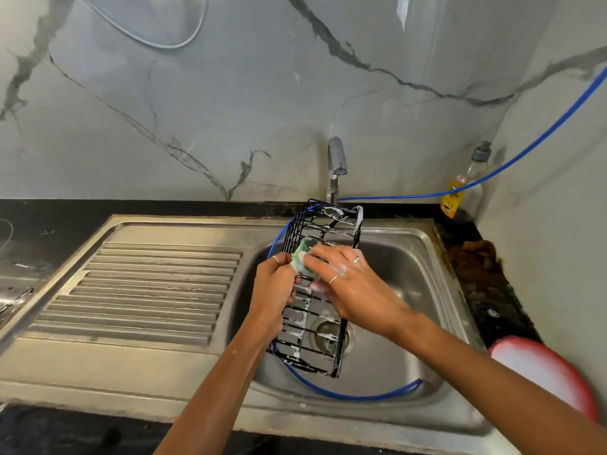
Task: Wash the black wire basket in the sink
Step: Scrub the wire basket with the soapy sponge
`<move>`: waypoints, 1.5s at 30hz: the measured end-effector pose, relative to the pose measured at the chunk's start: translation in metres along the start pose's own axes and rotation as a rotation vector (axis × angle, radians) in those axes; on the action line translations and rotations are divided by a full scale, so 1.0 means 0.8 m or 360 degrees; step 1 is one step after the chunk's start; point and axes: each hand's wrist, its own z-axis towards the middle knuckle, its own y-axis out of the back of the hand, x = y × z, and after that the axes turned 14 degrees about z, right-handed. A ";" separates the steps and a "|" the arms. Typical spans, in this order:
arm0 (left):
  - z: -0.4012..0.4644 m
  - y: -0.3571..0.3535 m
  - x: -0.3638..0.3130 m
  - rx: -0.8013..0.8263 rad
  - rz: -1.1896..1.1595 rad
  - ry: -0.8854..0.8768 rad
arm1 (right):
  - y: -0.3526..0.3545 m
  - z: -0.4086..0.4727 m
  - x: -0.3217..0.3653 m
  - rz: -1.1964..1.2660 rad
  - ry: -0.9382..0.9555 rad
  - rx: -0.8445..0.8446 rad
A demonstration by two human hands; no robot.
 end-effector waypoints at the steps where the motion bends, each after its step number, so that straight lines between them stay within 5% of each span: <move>1: 0.001 0.000 -0.001 0.0000 0.0019 -0.0005 | 0.002 0.002 -0.005 0.0046 0.0052 0.0027; 7: 0.001 0.002 -0.007 -0.0003 0.0185 -0.0058 | 0.035 0.027 -0.021 0.0246 -0.0063 0.0130; 13: -0.006 -0.005 -0.005 -0.0015 0.0217 -0.0072 | 0.067 0.084 -0.061 -0.0096 -0.0416 -0.0441; 17: -0.006 -0.010 -0.005 -0.0059 0.0208 -0.0082 | 0.043 0.074 -0.034 0.0199 -0.0577 -0.0430; 26: -0.009 -0.006 0.012 -0.0097 0.0263 -0.0052 | 0.006 0.003 0.016 0.0542 -0.0411 -0.0315; 31: -0.011 -0.006 0.008 -0.0083 0.0224 -0.0082 | 0.031 0.043 -0.023 0.0377 -0.0692 -0.0679; 42: 0.001 -0.011 0.001 -0.0167 0.0097 -0.0114 | -0.021 -0.047 0.044 0.0707 -0.0527 -0.0203; 45: 0.002 -0.013 0.004 -0.0158 0.0098 -0.0095 | -0.010 -0.037 0.033 0.0650 -0.0509 -0.0333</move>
